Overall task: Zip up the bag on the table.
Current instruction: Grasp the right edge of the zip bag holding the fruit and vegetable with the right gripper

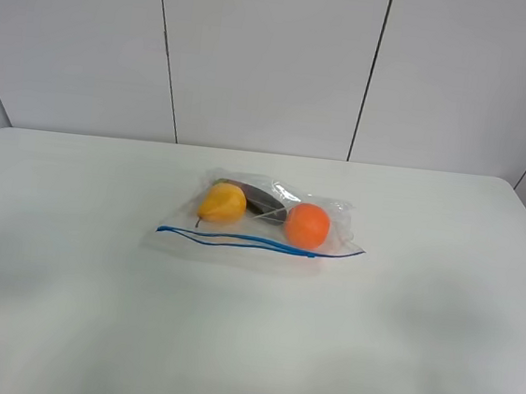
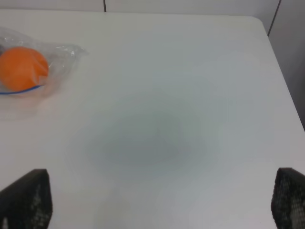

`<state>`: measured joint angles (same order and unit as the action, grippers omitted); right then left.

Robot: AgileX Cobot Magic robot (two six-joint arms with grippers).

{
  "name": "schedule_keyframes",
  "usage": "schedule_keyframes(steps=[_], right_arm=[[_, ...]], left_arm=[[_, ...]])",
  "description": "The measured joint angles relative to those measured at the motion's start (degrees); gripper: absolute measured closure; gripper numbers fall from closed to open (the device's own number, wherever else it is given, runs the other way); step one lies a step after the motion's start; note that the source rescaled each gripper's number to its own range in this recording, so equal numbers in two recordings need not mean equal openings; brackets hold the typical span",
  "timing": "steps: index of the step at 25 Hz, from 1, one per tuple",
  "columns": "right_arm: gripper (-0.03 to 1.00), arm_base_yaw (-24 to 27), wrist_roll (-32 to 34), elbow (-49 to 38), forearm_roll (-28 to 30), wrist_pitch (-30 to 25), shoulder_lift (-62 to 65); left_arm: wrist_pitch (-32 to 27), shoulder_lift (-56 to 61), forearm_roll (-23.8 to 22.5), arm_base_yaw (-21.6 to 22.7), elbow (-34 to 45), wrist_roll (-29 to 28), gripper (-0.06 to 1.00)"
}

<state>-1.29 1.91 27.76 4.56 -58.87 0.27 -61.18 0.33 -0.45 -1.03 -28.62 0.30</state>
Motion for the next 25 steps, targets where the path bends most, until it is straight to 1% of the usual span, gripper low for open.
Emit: schedule_keyframes(steps=[5, 7, 11, 15, 18, 21, 25], right_arm=[[-0.03, 0.0, 0.0, 0.5, 0.2, -0.1, -0.3], [-0.03, 0.0, 0.0, 3.0, 0.2, 0.1, -3.2], [-0.03, 0.0, 0.0, 10.8, -0.6, 2.2, -16.2], [-0.03, 0.0, 0.0, 18.6, -4.6, 4.7, -32.1], [-0.03, 0.0, -1.0, 22.4, -9.1, 5.4, -45.9], [-0.03, 0.0, -4.8, 24.5, -15.8, 5.8, -59.2], [-0.03, 0.0, -11.1, 25.2, -28.6, 7.8, -76.0]], left_arm=[[0.0, 0.0, 0.0, 0.0, 0.0, 0.0, -0.05], [0.0, 0.0, 0.0, 0.0, 0.0, -0.3, -0.05], [0.0, 0.0, 0.0, 0.0, 0.0, -0.3, -0.05], [0.0, 0.0, 0.0, 0.0, 0.0, 0.0, -0.05], [0.0, 0.0, 0.0, 0.0, 0.0, 0.0, -0.05], [0.0, 0.0, 0.0, 0.0, 0.0, -0.3, -0.05], [0.0, 0.0, 0.0, 0.0, 0.0, -0.3, -0.05]])
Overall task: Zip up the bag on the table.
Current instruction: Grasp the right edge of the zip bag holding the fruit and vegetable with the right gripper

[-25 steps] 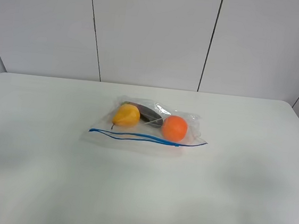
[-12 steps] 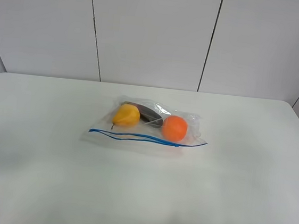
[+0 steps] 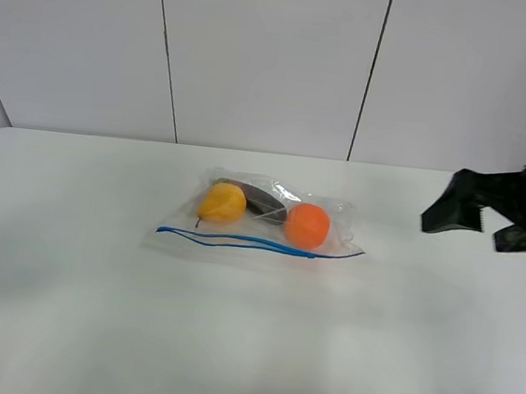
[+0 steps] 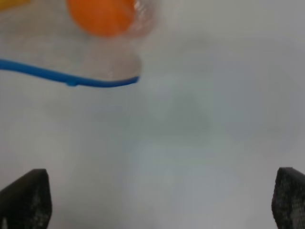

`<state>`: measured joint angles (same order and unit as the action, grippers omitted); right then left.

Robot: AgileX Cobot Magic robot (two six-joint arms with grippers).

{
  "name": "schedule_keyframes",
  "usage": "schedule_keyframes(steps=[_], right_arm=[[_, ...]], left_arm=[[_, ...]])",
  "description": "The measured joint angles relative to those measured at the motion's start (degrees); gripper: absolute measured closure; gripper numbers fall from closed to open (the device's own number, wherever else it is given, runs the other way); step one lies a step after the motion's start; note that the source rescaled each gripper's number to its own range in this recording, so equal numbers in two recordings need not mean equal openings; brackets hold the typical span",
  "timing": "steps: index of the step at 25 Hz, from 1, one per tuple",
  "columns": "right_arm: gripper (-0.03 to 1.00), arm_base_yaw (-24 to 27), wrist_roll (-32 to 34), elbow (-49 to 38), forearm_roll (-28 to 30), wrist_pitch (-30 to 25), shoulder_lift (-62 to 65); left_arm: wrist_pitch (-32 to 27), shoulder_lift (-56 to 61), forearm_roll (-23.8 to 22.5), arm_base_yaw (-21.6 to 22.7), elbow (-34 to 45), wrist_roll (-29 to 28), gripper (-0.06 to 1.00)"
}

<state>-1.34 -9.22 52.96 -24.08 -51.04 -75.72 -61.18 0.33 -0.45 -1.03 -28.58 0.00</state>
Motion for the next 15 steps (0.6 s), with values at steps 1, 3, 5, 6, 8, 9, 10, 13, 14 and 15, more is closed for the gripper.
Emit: schedule_keyframes(steps=[1, 3, 5, 6, 8, 9, 10, 13, 14, 15], right_arm=[[-0.03, 0.0, -2.1, 0.1, -3.5, 0.1, -3.2], [-0.03, 0.0, -5.7, 0.1, -9.5, 0.7, -10.0], [-0.03, 0.0, -9.2, 0.1, -15.4, 2.1, -15.1], [-0.03, 0.0, -10.5, 0.1, -18.3, 2.9, -17.3], [-0.03, 0.0, -13.2, 0.1, -23.3, 4.4, -20.4], [-0.03, 0.0, -14.4, 0.1, -26.0, 4.7, -21.7], [-0.02, 0.0, -15.8, 0.1, -28.1, 4.9, -22.8], [0.00, 0.0, -19.0, 0.1, -34.5, 5.0, -25.5], [0.00, 0.0, -19.4, 0.1, -35.5, 5.0, -26.4], [0.01, 0.0, -19.7, 0.1, -36.2, 4.6, -27.2]], left_arm=[[0.0, 0.0, 0.0, 0.0, 0.0, 0.0, -0.05], [0.0, 0.0, 0.0, 0.0, 0.0, 0.3, -0.05], [0.0, 0.0, 0.0, 0.0, 0.0, 0.3, -0.05], [0.0, 0.0, 0.0, 0.0, 0.0, 0.3, -0.05], [0.0, 0.0, 0.0, 0.0, 0.0, 0.3, -0.05], [0.0, 0.0, 0.0, 0.0, 0.0, 0.3, -0.05], [0.0, 0.0, 0.0, 0.0, 0.0, 0.3, -0.05], [0.0, 0.0, 0.0, 0.0, 0.0, 0.0, -0.05], [0.0, 0.0, 0.0, 0.0, 0.0, 0.0, -0.05], [0.0, 0.0, 0.0, 0.0, 0.0, 0.0, -0.05]])
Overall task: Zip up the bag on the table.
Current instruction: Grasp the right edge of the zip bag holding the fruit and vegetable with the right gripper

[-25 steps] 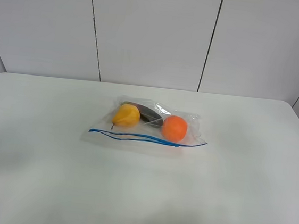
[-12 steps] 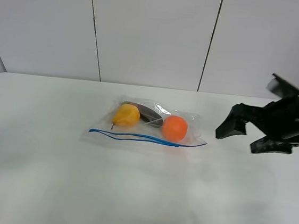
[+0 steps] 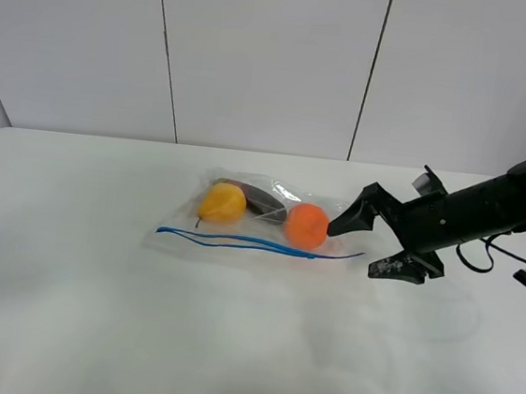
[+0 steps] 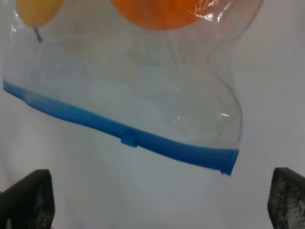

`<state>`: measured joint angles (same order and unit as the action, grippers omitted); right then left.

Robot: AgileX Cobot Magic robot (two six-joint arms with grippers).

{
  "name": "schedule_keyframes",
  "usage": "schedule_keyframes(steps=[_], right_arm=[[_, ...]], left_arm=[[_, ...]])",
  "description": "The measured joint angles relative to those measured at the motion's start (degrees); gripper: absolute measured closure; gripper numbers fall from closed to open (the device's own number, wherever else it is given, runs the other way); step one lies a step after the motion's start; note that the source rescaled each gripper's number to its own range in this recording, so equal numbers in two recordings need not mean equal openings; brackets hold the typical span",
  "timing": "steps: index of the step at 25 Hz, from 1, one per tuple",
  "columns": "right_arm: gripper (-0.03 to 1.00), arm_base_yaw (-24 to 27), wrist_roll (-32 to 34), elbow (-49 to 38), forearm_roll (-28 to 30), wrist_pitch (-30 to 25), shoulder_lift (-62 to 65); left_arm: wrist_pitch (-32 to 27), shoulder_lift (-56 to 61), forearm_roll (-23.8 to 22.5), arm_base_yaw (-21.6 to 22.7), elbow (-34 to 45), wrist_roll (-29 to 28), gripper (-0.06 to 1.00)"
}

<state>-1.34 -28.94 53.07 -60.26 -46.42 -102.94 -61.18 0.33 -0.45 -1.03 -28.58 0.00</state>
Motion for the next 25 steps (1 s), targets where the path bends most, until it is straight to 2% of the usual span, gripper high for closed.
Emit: schedule_keyframes(steps=[5, 11, 14, 17, 22, 25], right_arm=[[0.06, 1.0, -1.8, 0.0, -2.3, -2.1, -2.5], [0.06, 9.0, -3.3, 1.1, -4.2, -10.0, -2.5], [0.06, 10.8, -3.3, 1.1, -3.4, -11.9, -2.7], [0.06, 10.5, -3.2, 1.1, -3.7, -13.6, -4.6], [0.06, 8.6, -3.4, 1.4, -7.8, -14.5, -8.9], [0.11, 7.4, -3.6, 1.4, -8.8, -14.9, -9.7]], left_arm=[[0.0, 0.0, 0.0, 0.0, 0.0, 0.3, -0.05], [0.0, 0.0, 0.0, 0.0, 0.0, 0.3, -0.05], [0.0, 0.0, 0.0, 0.0, 0.0, 0.3, -0.05], [0.0, 0.0, 0.0, 0.0, 0.0, 0.3, -0.05], [0.0, 0.0, 0.0, 0.0, 0.0, 0.3, -0.05], [0.0, 0.0, 0.0, 0.0, 0.0, 0.3, -0.05]])
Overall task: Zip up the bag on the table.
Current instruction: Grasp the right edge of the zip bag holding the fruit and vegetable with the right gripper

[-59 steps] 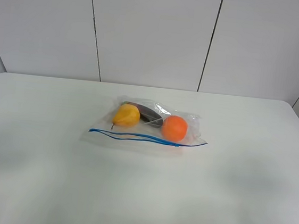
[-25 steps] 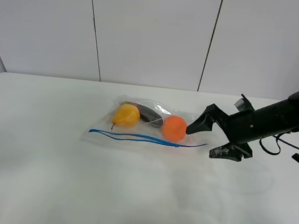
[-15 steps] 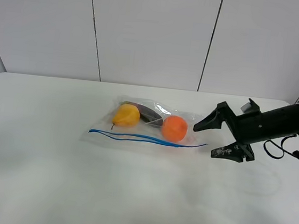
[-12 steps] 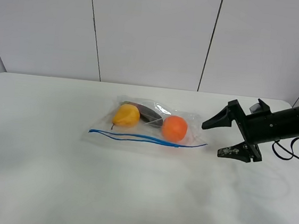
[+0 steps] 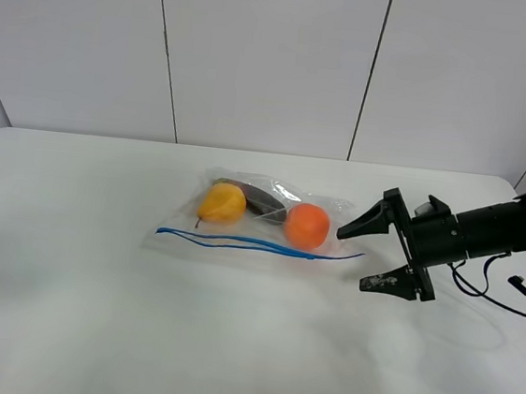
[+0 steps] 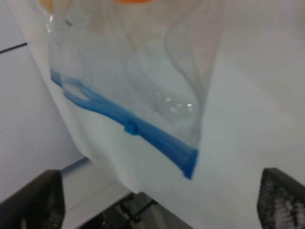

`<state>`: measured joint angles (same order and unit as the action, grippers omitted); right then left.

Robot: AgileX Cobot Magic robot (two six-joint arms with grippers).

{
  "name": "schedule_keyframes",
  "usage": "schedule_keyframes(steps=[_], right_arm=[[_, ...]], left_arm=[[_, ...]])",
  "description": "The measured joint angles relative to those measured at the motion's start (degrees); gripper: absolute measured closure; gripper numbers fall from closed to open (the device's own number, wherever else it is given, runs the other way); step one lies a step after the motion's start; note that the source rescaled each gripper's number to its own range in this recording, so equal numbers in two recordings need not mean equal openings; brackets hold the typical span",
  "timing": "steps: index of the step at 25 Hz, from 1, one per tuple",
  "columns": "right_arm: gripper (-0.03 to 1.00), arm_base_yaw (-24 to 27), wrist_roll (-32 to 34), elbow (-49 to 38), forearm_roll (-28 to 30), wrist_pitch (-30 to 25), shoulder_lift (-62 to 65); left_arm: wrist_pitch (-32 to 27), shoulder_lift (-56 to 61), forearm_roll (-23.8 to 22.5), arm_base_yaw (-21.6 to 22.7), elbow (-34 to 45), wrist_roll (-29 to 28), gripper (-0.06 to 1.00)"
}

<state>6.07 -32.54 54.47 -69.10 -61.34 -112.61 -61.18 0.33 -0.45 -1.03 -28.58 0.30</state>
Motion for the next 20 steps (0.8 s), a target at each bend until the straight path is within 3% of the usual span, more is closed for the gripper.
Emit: schedule_keyframes(steps=[9, 14, 20], right_arm=[[0.47, -0.5, 2.3, 0.0, -1.0, 2.4, 0.0], [0.51, -0.5, 3.5, 0.0, -3.8, 3.2, 0.0], [0.51, -0.5, 5.6, 0.0, -3.2, 3.3, 0.0]], left_arm=[[0.0, 0.0, 0.0, 0.0, 0.0, 0.0, -0.05], [0.0, 0.0, 0.0, 0.0, 0.0, 0.0, -0.05], [0.0, 0.0, 0.0, 0.0, 0.0, -0.3, -0.05]])
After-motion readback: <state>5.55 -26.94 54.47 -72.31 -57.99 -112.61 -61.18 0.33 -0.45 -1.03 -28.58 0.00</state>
